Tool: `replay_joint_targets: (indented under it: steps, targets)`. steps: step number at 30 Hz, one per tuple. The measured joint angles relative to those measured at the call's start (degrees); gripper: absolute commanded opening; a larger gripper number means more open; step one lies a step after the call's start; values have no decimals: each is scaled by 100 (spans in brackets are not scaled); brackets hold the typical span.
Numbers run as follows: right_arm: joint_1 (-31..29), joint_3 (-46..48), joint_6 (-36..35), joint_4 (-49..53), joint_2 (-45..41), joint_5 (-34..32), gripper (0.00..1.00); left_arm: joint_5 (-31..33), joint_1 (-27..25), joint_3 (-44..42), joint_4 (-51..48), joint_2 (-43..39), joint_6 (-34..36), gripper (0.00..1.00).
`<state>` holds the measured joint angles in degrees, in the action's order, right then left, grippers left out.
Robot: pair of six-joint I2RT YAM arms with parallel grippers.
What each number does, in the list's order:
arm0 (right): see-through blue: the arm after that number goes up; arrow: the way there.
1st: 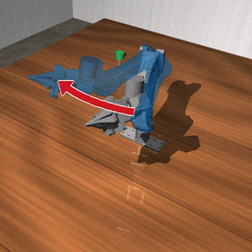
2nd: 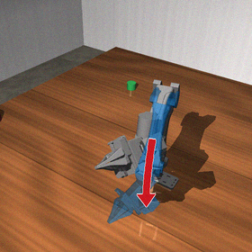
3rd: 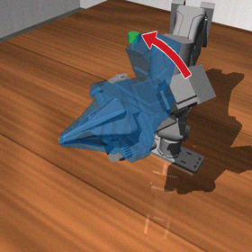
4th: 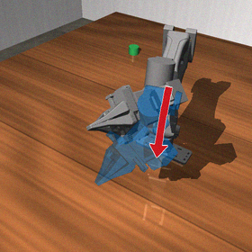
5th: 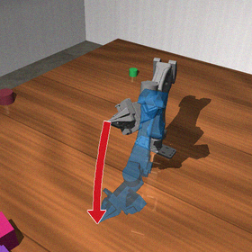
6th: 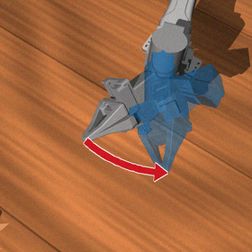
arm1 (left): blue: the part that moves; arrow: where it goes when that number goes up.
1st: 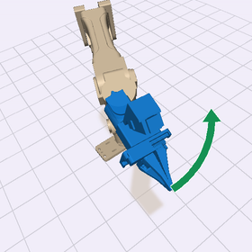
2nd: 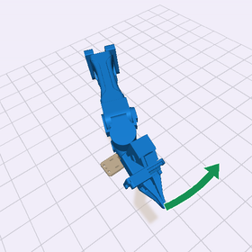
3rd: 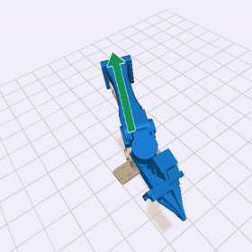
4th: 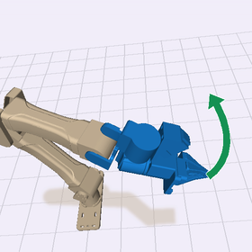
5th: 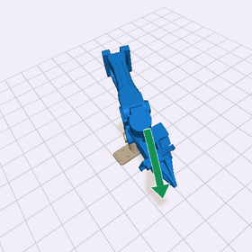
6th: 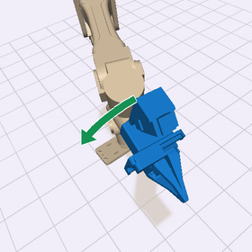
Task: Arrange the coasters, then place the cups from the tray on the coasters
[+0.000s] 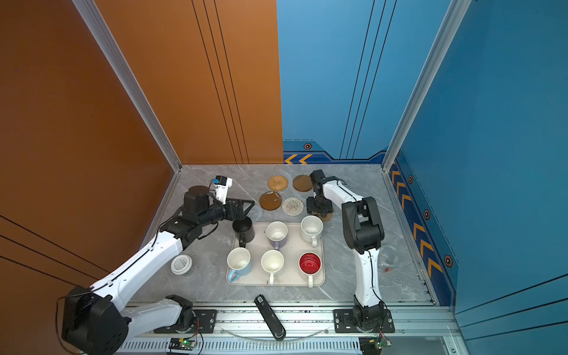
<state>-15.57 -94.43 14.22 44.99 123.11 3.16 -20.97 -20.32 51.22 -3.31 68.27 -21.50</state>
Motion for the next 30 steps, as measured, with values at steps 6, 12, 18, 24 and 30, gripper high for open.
replay_joint_targets:
  steps: [6, 12, 18, 24, 30]
  targets:
    - [131, 0, -4, -26, 0, 11, 70, 48, -7, 0, -42, 0, 0, 94]
    - [404, 15, -31, -79, 2, -48, 71, 94, -13, 0, -48, 0, 0, 94]
    - [514, 57, -44, -131, -2, -81, 70, 127, -39, 2, -83, 0, 0, 93]
    - [503, 422, -70, -496, -258, -79, 71, 166, -39, 2, -83, 0, 0, 93]
    - [343, 492, -155, -568, -557, -24, 74, 258, -72, 2, -85, -13, 2, 93]
